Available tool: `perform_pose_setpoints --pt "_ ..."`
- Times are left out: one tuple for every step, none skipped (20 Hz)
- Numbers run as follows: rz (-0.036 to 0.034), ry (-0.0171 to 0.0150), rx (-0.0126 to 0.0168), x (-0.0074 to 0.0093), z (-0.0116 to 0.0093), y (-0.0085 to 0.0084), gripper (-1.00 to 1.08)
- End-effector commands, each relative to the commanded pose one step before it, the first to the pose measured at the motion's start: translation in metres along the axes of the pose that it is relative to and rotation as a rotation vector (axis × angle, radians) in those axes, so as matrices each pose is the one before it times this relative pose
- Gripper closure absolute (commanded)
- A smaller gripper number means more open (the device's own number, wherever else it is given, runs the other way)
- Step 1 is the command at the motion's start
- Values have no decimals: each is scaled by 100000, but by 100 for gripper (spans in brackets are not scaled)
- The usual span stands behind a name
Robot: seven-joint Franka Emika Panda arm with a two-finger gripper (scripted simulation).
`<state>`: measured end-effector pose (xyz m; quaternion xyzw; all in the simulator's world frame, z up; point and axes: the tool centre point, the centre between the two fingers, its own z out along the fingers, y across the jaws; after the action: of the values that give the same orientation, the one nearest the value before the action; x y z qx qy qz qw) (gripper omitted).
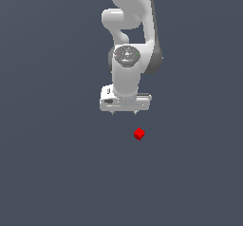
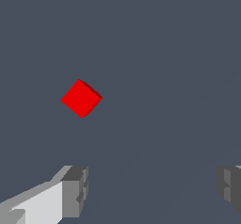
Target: Pick up the red cube and move it to a goal position.
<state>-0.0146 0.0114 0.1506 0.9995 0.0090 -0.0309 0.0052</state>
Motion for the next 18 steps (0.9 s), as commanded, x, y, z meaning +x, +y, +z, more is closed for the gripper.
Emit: perform_pose_setpoints --pt "0 0 0 0 0 1 -92" --pt "69 6 1 1 9 -2 -92" --pt "169 12 8 3 32 -26 -92" --pt "284 21 12 5 53 -42 -92" --pt "413 31 18 8 73 -50 -92" --pt "524 39 23 10 94 -68 -92" --pt "642 48 28 12 115 -82 -92" --pt "763 57 33 14 136 -95 -92" --pt "876 66 38 17 157 -113 -92" --pt "997 75 43 19 178 -126 -92" --pt "1114 84 48 22 200 -142 -92" --pt "1233 93 53 25 221 -157 -92" --pt "1352 102 58 27 242 -172 -92" --pt "1471 111 63 30 264 -188 -92" --pt "1591 121 68 33 286 -203 -92" --pt "1714 130 73 36 308 -218 -92" --pt "1836 140 78 39 330 -234 -92" --pt "1960 150 84 43 352 -250 -92"
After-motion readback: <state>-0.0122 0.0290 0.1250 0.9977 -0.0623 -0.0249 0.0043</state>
